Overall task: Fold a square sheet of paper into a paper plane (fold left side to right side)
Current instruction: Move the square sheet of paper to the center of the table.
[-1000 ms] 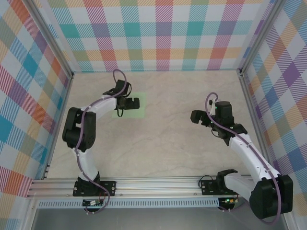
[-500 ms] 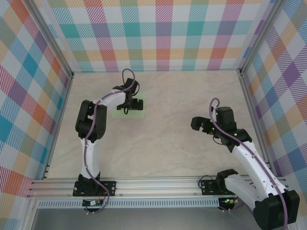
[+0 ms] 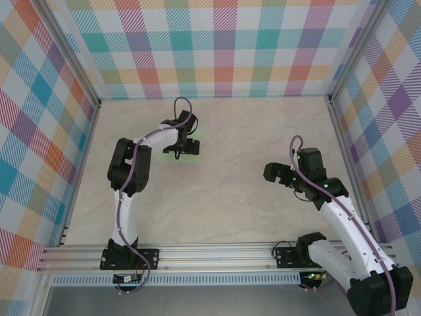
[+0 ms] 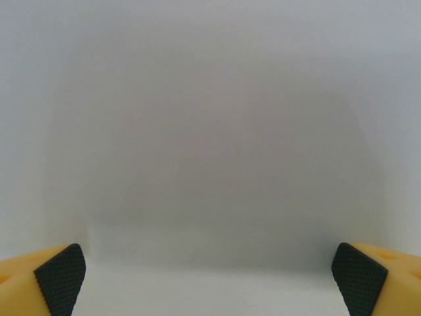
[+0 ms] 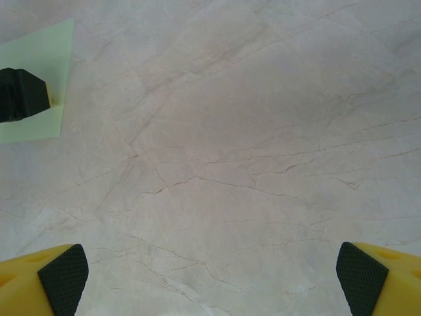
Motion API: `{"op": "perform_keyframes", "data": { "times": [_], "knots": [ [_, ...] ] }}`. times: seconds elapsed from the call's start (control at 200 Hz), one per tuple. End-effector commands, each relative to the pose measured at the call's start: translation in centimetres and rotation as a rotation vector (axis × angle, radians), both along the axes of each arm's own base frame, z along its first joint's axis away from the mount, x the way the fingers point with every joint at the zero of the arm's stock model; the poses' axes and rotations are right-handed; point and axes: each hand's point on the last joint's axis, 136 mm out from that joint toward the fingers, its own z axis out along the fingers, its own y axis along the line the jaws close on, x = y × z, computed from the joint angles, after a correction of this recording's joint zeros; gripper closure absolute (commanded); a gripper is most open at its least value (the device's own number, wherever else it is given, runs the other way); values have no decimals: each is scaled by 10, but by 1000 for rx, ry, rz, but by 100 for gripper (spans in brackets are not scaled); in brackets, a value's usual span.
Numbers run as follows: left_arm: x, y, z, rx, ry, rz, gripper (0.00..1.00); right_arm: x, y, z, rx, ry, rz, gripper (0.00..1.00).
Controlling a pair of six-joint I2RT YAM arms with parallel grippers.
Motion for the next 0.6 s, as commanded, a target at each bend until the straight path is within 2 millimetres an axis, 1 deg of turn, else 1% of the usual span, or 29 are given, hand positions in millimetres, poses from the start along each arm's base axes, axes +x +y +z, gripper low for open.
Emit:
{"op": "perform_keyframes", "data": {
  "times": [0.0, 0.175, 0.315, 0.595],
  "knots": [
    [-50, -22, -30, -72, 154, 17, 0, -7, -2, 8, 13, -2, -22, 0],
    [-77, -49, -31, -98, 171, 30, 0, -8, -4, 11, 3, 0, -24, 0],
    [-98, -71, -29, -96, 175, 13, 0, -9, -4, 7, -2, 9, -23, 0],
    [-162, -123, -38, -133, 182, 21, 0, -11, -3, -2, 0, 25, -15, 0]
  ]
}}
